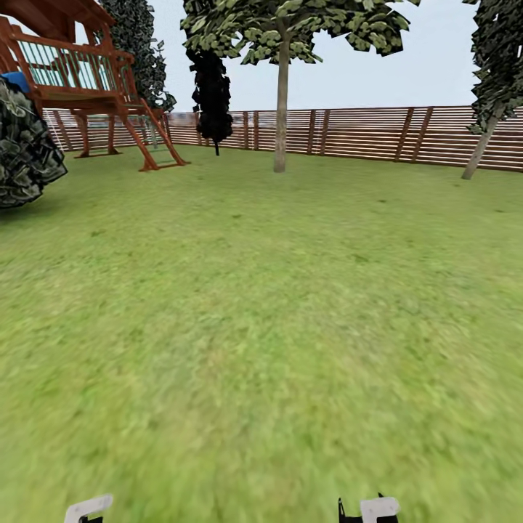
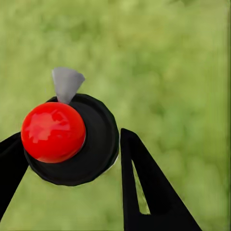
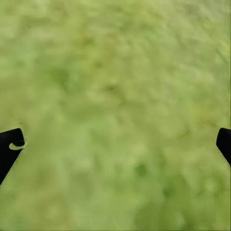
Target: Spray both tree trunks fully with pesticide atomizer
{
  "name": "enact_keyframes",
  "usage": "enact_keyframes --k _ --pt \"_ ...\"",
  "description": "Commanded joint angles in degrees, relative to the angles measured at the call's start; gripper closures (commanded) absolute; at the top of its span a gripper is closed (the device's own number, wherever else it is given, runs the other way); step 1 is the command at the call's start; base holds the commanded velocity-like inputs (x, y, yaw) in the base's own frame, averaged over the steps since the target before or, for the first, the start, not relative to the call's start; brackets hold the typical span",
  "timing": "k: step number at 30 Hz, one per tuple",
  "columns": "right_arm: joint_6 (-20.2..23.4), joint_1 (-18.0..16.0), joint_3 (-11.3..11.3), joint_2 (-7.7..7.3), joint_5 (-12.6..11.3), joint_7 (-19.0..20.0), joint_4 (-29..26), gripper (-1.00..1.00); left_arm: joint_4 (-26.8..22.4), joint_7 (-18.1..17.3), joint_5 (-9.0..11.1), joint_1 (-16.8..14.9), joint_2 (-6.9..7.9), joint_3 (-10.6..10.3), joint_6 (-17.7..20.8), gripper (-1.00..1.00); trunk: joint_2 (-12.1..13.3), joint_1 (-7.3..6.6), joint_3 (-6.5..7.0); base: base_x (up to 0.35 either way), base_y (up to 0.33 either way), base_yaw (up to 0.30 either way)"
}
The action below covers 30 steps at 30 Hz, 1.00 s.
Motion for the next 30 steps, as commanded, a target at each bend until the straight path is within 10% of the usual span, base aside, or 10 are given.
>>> enact_keyframes --k 1,30 --pt "-0.02 -0.01 0.03 0.01 0.0 0.0 0.0 -1.0 0.0 0.05 -0.01 0.0 0.0 0.01 -0.04 1.0 0.0 0.0 0.0 0.34 0.0 0.0" --pt "-0.01 0.01 0.08 0.01 0.03 0.0 0.0 -1.0 0.0 0.03 -0.02 0.0 0.0 -0.02 0.01 1.0 0.0 0.0 0.0 0.34 0.0 -0.062"
